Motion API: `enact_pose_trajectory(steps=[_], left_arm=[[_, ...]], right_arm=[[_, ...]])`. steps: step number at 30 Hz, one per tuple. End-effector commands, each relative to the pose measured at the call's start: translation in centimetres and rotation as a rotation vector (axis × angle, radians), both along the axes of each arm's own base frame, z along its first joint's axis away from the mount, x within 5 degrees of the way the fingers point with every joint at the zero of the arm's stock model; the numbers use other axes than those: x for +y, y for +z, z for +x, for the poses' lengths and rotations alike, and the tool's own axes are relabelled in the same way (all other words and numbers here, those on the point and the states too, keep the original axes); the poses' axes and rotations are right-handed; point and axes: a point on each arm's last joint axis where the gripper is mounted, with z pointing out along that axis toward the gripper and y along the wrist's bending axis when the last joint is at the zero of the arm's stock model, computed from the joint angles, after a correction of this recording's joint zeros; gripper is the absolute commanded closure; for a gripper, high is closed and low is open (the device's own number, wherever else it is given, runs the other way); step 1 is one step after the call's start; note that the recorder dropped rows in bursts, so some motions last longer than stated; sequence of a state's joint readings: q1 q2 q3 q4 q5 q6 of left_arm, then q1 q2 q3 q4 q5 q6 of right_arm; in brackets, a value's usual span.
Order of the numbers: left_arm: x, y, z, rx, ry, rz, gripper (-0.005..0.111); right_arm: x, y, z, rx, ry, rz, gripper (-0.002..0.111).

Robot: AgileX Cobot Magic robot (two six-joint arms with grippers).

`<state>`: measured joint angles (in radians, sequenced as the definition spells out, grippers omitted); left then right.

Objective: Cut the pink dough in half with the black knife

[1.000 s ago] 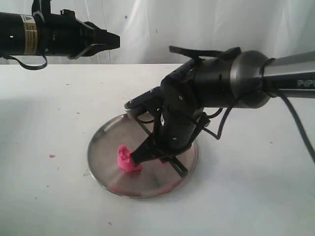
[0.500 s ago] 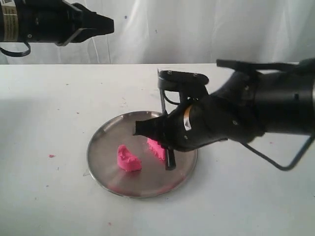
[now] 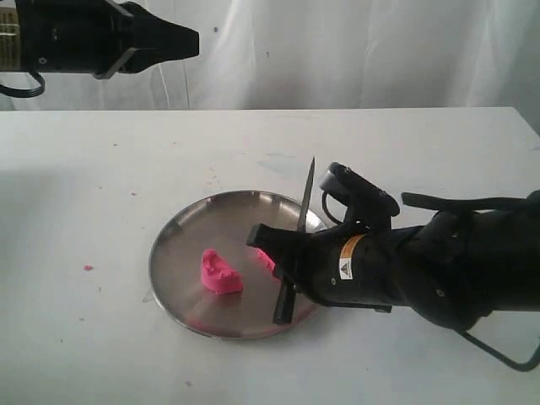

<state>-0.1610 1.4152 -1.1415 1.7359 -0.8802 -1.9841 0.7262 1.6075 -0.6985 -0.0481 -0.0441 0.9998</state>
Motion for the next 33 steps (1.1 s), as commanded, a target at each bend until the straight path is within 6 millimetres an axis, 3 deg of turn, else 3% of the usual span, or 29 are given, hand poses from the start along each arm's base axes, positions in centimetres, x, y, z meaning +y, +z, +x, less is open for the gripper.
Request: enact_pose_trajectory(steps=[1,11,33], left_arm=[[0.1,0.2,-0.2,-0.007,0.011,0.006,0.107],[0.1,0.2,-0.2,-0.007,0.011,0.006,0.107],[0.1,0.2,-0.2,-0.007,0.011,0.006,0.107]], right_arm=[[-0.5,-0.2,-0.3,-0.004,-0.024,0.031,0.108],[-0.2,-2.1,0.0,0.052,-0.083,0.067,0.108],[-1.5,-2.8,-0.2,-0.018,-0.113,0.151,0.108]])
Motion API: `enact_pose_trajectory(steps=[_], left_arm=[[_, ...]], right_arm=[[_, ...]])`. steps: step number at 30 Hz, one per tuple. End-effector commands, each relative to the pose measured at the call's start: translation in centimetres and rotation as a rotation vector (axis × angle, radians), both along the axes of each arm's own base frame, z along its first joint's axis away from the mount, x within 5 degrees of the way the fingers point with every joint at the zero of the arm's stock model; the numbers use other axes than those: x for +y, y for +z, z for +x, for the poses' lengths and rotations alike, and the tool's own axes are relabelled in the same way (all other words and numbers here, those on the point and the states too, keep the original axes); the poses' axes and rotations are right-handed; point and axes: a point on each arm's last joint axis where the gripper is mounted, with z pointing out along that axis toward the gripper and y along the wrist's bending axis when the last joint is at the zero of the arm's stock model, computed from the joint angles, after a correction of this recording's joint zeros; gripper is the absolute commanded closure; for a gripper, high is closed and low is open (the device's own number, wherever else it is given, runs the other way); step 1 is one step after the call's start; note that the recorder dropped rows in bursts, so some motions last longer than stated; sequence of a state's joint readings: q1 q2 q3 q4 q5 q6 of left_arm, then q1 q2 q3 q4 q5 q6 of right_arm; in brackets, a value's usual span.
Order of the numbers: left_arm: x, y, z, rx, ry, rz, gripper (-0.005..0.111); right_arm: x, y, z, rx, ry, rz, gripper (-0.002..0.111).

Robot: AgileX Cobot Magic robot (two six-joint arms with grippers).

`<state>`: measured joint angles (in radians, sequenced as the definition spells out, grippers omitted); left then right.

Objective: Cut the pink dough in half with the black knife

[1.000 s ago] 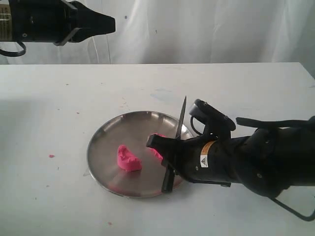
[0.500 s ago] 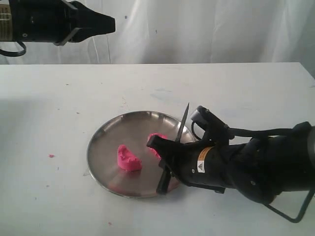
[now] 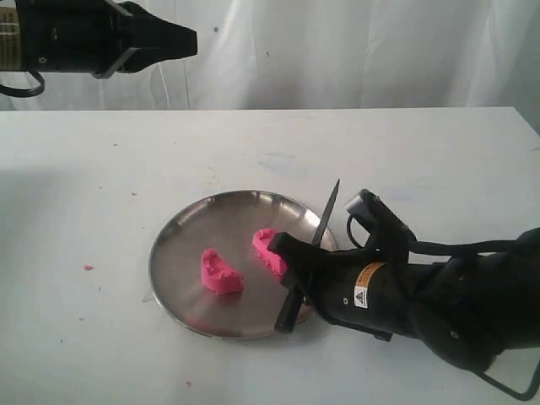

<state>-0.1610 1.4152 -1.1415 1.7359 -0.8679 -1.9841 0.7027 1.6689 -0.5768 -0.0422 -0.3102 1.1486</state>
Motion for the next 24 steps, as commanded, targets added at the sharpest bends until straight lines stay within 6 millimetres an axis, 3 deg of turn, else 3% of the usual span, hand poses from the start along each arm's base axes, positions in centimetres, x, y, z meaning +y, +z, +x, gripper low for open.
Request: enact_pose_trajectory(steps=[1,10,24], left_arm=[[0.0,0.2,-0.3,-0.005,-0.001,0.004,0.107],[0.0,0.2,-0.3,-0.005,-0.001,0.004,0.107],[0.0,0.2,-0.3,-0.005,-0.001,0.004,0.107]], right_arm=[[-0.4,0.1,0.4,-0.038,0.000,0.002,0.108],[-0.8,0.2,0.8,-0.039,-0.022,0.001,0.108],[-0.6,-1.5,1.8,0.002,-0.024,-0.048,0.108]])
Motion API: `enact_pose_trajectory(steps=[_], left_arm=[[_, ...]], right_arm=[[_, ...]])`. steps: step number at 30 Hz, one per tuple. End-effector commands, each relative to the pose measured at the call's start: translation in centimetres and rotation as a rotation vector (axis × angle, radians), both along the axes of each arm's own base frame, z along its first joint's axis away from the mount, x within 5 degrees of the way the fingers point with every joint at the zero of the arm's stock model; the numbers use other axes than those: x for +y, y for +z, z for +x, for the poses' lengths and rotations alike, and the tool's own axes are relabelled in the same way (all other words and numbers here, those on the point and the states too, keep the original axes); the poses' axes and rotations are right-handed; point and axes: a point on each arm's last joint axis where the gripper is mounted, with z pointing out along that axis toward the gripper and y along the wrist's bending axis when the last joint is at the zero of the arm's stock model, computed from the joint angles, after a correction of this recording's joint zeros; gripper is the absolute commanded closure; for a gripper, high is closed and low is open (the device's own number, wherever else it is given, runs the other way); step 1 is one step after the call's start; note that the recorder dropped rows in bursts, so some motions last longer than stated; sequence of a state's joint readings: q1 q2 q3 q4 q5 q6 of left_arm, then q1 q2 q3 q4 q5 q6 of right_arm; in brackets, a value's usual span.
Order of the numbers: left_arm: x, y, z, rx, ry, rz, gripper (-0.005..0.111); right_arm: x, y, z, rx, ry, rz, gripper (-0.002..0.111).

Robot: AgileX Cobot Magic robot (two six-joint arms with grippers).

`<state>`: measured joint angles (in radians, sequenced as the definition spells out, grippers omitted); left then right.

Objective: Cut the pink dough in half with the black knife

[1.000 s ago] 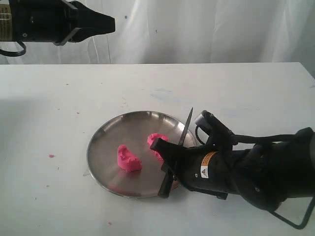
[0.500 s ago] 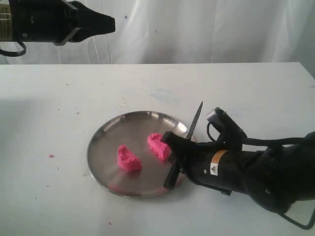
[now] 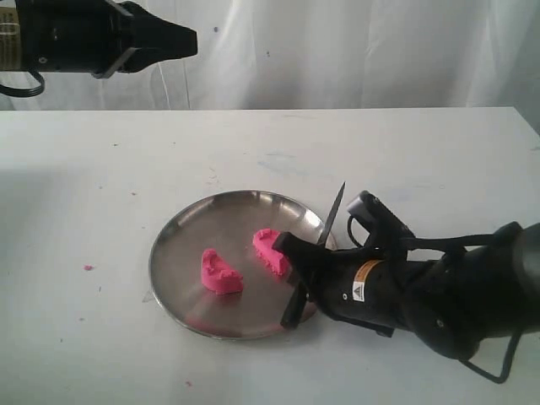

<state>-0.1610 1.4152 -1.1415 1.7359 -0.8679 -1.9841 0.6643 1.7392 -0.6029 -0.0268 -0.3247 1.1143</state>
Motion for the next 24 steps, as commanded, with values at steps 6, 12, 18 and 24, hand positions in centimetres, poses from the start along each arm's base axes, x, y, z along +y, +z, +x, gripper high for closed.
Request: enact_pose_trajectory(steps=[6,12,18,24], left_arm=[[0.0,0.2,-0.3,-0.005,-0.001,0.004,0.107],[0.0,0.2,-0.3,-0.005,-0.001,0.004,0.107],[0.0,0.2,-0.3,-0.005,-0.001,0.004,0.107],[0.0,0.2,-0.3,-0.005,-0.001,0.004,0.107]], right_arm=[[0.3,-0.8,1.0,0.011,0.037,-0.057,0.108],[0.9,-1.2,1.8,0.029,0.045,-0.081,0.108],[1.1,-1.2,2.0,0.033,0.043,-0.083,0.108],[1.1,-1.2,2.0,0.035,0.041,-0.081,0.107]])
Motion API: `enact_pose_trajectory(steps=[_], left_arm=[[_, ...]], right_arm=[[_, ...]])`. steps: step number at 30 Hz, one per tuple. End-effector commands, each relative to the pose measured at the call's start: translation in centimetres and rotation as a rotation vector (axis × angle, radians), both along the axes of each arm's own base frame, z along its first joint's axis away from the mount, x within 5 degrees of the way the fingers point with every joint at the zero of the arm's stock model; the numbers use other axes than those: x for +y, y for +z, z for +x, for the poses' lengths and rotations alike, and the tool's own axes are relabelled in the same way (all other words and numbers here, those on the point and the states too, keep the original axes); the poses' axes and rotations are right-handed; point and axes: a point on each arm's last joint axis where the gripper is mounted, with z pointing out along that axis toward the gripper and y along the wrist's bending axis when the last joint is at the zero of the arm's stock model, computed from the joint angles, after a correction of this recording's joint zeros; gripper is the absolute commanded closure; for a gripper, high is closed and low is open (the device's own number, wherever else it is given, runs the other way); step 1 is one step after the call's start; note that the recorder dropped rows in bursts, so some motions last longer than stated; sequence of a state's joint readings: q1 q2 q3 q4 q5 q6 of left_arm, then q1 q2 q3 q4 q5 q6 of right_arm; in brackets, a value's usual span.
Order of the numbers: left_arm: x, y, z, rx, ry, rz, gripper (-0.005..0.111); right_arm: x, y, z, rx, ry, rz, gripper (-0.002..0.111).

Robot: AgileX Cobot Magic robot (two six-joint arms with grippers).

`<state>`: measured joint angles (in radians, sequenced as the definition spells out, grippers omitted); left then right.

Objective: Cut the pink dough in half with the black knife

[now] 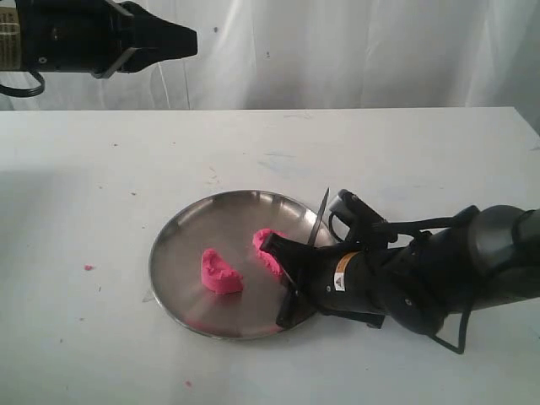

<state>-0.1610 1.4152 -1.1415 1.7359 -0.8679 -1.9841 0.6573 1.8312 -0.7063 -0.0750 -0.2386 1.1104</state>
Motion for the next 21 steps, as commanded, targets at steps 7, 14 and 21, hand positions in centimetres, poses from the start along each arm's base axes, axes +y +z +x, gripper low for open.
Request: enact_pose_trajectory(steps=[7,14,21], left_arm=[[0.0,0.2,-0.3,-0.005,-0.001,0.004,0.107],[0.0,0.2,-0.3,-0.005,-0.001,0.004,0.107],[0.0,0.2,-0.3,-0.005,-0.001,0.004,0.107]], right_arm=[[-0.2,0.2,0.2,0.005,-0.015,0.008,0.083],[-0.3,4.0,0.0,-0.092,-0.011,0.080,0.079],[-1.9,9.0,-4.2,-0.298,0.219,-0.043,0.085]])
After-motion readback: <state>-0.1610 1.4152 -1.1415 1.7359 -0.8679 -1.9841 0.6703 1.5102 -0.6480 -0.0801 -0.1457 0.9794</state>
